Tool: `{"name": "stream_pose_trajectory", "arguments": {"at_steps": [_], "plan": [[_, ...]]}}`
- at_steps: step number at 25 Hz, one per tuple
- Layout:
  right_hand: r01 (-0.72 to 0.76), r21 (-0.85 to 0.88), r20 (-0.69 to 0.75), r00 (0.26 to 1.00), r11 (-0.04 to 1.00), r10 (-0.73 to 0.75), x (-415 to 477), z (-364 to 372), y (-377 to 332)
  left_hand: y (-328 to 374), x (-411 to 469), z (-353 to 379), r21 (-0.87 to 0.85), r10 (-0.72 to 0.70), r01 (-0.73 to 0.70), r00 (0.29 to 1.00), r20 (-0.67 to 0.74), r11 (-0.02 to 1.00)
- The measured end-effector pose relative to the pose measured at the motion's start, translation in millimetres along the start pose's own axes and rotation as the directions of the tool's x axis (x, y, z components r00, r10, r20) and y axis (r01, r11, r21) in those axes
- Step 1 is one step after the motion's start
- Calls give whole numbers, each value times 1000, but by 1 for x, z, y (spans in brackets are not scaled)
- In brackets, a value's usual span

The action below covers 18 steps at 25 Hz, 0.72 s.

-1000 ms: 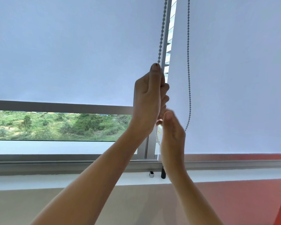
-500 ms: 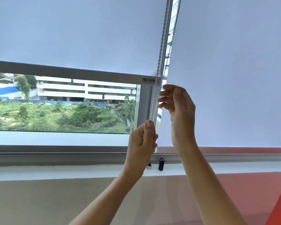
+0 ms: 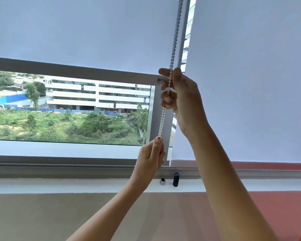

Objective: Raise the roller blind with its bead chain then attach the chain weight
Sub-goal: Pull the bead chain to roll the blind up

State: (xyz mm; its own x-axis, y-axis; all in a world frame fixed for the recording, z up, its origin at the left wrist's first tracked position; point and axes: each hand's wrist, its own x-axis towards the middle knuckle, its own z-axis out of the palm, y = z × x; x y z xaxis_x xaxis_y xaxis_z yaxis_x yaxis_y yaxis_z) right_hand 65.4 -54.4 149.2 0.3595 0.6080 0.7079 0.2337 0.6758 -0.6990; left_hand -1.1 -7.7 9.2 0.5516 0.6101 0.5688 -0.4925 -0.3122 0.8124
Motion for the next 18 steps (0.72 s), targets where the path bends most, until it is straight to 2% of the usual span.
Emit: {"name": "stream_pose_trajectory", "arguments": {"at_steps": [2,4,7,9,12,18], "plan": [[64,-37,-104,992,997,-67,1,7,4,0,0,0,-50,-26,28,999,43,998],[160,-69,-247,954,985,-173,-2,13,9,0,4,-2,-64,-46,51,995,86,997],[225,-71,-344,909,972,-235,-5,18,13,6,13,-8,-62,-106,114,986,126,992],[244,-72,-359,898,967,-253,-7,18,14,13,21,-10,-87,-126,137,984,124,987],[263,-78,-348,897,962,-274,-15,19,17,29,39,-12,-118,-31,46,992,126,992],[245,-193,-286,912,950,-293,-55,23,43,71,65,-11,-13,108,-107,987,121,994]]}}
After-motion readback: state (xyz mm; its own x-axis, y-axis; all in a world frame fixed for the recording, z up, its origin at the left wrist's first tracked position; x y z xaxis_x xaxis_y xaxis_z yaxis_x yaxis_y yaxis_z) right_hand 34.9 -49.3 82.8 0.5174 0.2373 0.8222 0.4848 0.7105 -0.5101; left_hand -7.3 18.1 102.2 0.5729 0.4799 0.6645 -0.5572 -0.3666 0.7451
